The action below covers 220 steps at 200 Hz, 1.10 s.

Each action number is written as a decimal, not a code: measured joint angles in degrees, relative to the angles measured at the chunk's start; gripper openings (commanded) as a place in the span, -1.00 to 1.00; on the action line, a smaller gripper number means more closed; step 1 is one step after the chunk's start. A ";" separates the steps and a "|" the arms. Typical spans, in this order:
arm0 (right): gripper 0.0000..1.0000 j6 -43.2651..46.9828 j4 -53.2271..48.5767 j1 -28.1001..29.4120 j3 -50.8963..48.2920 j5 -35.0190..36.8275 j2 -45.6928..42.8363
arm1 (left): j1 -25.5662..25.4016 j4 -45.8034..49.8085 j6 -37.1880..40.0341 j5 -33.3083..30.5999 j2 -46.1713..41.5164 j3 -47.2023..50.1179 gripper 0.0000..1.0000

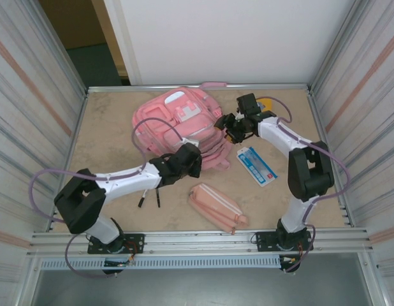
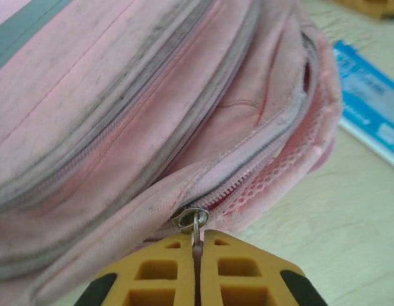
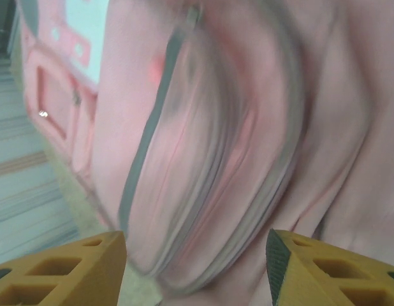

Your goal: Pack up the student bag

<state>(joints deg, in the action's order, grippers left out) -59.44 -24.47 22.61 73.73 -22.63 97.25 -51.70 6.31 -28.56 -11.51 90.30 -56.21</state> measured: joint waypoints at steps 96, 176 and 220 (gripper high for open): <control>-0.15 -14.97 -4.24 7.06 -8.81 4.09 -8.33 | -0.61 -3.74 2.69 3.19 2.43 -2.95 -1.00; -1.00 -16.46 -2.67 8.17 -8.63 3.52 -4.81 | -2.43 -7.50 6.43 -0.31 -2.67 4.79 -1.00; -1.00 -15.47 -2.60 7.02 -8.63 1.49 -6.78 | -1.64 -9.62 7.96 -4.85 -11.98 14.80 -1.00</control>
<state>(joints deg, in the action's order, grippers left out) -74.91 -27.07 29.63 65.10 -21.15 90.48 -53.34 -3.31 -20.60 -16.36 78.32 -41.41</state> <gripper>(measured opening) 0.048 0.064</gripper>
